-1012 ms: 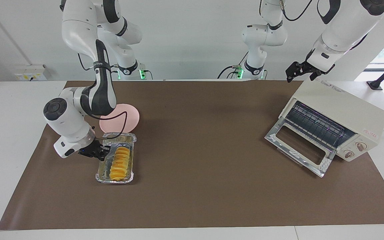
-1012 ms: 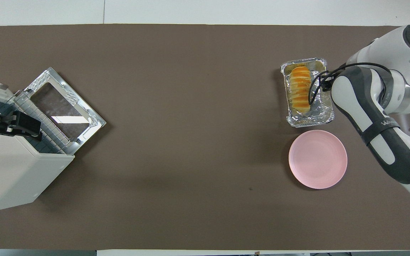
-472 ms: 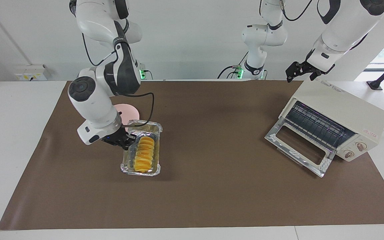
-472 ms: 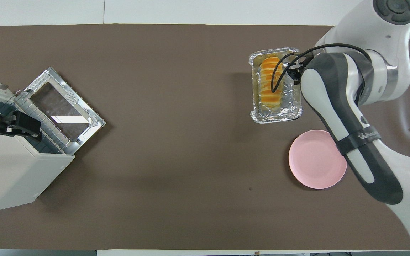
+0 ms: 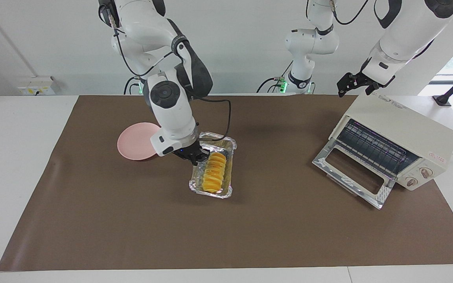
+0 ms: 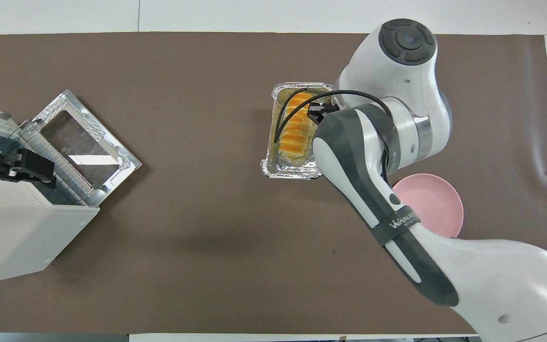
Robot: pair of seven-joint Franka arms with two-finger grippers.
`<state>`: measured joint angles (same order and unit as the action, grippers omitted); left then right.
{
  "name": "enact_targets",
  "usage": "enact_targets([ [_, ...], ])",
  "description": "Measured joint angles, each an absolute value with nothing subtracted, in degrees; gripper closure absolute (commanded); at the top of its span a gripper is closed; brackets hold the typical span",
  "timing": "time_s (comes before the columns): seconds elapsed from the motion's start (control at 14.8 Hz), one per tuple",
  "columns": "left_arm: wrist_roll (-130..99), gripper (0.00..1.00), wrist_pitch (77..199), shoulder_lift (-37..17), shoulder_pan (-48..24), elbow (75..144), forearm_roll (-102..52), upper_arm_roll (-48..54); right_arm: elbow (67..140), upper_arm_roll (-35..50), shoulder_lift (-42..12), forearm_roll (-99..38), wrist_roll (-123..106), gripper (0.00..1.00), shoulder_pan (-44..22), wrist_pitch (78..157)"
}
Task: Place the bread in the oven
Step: 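Slide the foil tray with the right gripper toward the toaster oven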
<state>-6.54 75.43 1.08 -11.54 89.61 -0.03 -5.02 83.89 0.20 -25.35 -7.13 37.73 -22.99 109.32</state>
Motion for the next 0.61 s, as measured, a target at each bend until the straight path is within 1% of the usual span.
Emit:
enact_targets([
  [0.27, -6.5, 0.00, 75.4, 1.1, -11.5, 89.6, 0.0, -5.0, 87.6, 0.2, -26.4, -7.5, 45.2, 1.00, -29.4, 116.7],
  [0.61, -6.5, 0.00, 75.4, 1.1, -11.5, 89.6, 0.0, -5.0, 93.3, 0.2, -26.7, -7.5, 46.5, 1.00, -33.5, 125.5],
])
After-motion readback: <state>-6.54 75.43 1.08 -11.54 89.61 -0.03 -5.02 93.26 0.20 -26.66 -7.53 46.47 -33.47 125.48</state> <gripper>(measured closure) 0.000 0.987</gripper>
